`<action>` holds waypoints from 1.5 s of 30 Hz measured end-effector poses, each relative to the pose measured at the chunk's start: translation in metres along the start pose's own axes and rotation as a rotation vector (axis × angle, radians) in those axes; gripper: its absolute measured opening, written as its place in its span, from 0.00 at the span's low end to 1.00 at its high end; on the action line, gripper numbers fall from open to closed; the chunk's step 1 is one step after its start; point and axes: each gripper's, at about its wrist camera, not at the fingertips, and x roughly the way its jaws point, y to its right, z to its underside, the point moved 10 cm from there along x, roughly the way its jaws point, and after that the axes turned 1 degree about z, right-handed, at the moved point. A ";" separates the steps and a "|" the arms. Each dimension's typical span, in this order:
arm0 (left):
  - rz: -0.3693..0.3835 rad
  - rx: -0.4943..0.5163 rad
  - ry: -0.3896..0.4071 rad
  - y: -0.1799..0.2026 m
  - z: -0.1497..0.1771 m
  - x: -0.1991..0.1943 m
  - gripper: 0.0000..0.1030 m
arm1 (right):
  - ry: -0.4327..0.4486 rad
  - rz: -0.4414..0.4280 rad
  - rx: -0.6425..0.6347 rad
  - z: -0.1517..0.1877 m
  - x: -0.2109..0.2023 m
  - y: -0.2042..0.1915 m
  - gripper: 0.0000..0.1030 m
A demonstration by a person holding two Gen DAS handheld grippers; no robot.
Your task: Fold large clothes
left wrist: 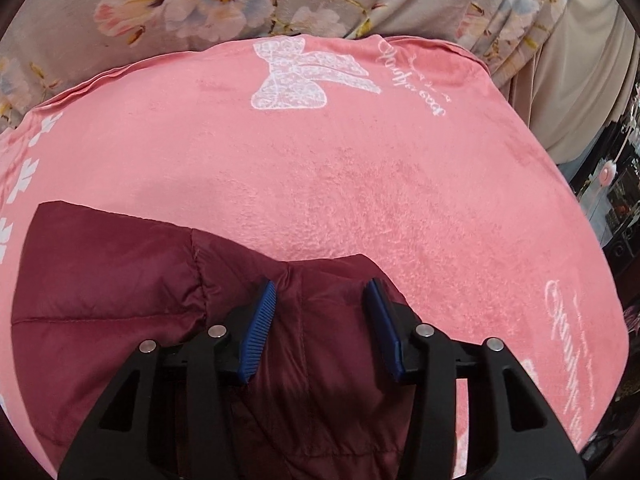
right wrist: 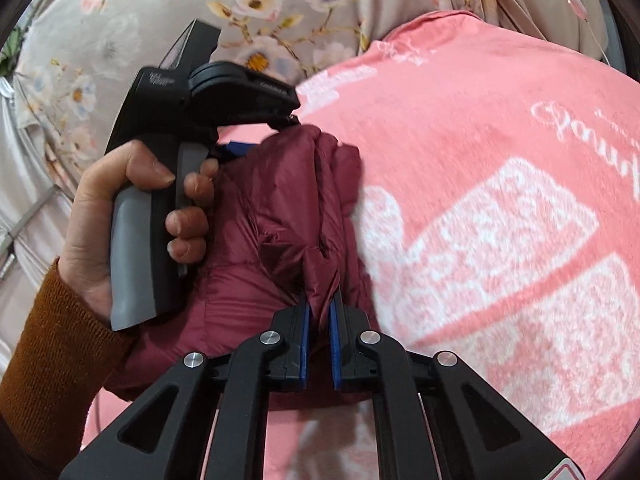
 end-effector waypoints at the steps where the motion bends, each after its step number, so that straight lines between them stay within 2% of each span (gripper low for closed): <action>1: -0.011 0.010 0.006 0.001 0.001 0.004 0.45 | -0.005 0.017 -0.014 0.001 0.002 0.000 0.06; 6: -0.054 0.057 0.037 0.006 0.005 0.023 0.45 | -0.013 0.116 -0.100 0.007 0.011 -0.003 0.07; 11: -0.077 0.078 0.063 0.005 0.007 0.031 0.45 | -0.011 0.149 -0.131 0.010 0.013 -0.003 0.07; 20: -0.127 0.106 0.098 0.006 0.009 0.037 0.45 | -0.010 0.163 -0.147 0.014 0.014 -0.004 0.09; 22: -0.128 0.106 0.106 0.006 0.008 0.036 0.45 | -0.010 0.152 -0.141 0.015 0.014 -0.007 0.10; 25: -0.112 0.093 0.125 0.004 0.008 0.022 0.46 | -0.010 0.086 -0.104 0.011 0.011 -0.005 0.12; 27: -0.084 0.031 0.121 -0.003 0.013 -0.004 0.48 | -0.009 0.051 -0.071 0.008 0.005 -0.001 0.18; 28: -0.056 0.000 0.124 -0.006 0.016 -0.019 0.58 | -0.013 0.056 -0.065 0.006 -0.001 0.000 0.29; 29: -0.026 -0.031 0.134 -0.010 0.021 -0.038 0.72 | -0.007 0.073 -0.061 0.003 -0.009 0.003 0.37; 30: -0.012 -0.065 0.154 -0.019 0.027 -0.062 0.80 | 0.009 0.070 -0.053 -0.001 -0.017 0.003 0.44; 31: -0.023 -0.107 0.183 -0.034 0.036 -0.088 0.91 | 0.029 0.042 -0.038 -0.008 -0.026 0.002 0.47; 33: -0.039 -0.184 0.226 -0.066 0.056 -0.128 0.93 | 0.037 0.004 -0.019 -0.018 -0.034 -0.002 0.55; 35: -0.033 -0.274 0.217 -0.099 0.084 -0.149 0.95 | 0.040 -0.023 -0.001 -0.031 -0.032 -0.004 0.59; 36: -0.013 -0.355 0.205 -0.118 0.102 -0.155 0.95 | 0.036 -0.024 0.008 -0.034 -0.029 -0.004 0.60; 40: 0.135 -0.647 0.148 -0.165 0.161 -0.145 0.95 | -0.031 -0.065 0.095 -0.038 -0.001 -0.001 0.60; 41: 0.173 -0.693 0.138 -0.170 0.171 -0.138 0.95 | -0.045 -0.070 0.107 -0.035 0.005 -0.001 0.61; 43: 0.223 -0.734 0.093 -0.172 0.187 -0.122 0.95 | -0.077 -0.077 0.133 -0.031 0.020 -0.001 0.62; 45: 0.268 -0.745 0.083 -0.165 0.191 -0.114 0.95 | -0.093 -0.081 0.146 -0.027 0.026 -0.001 0.64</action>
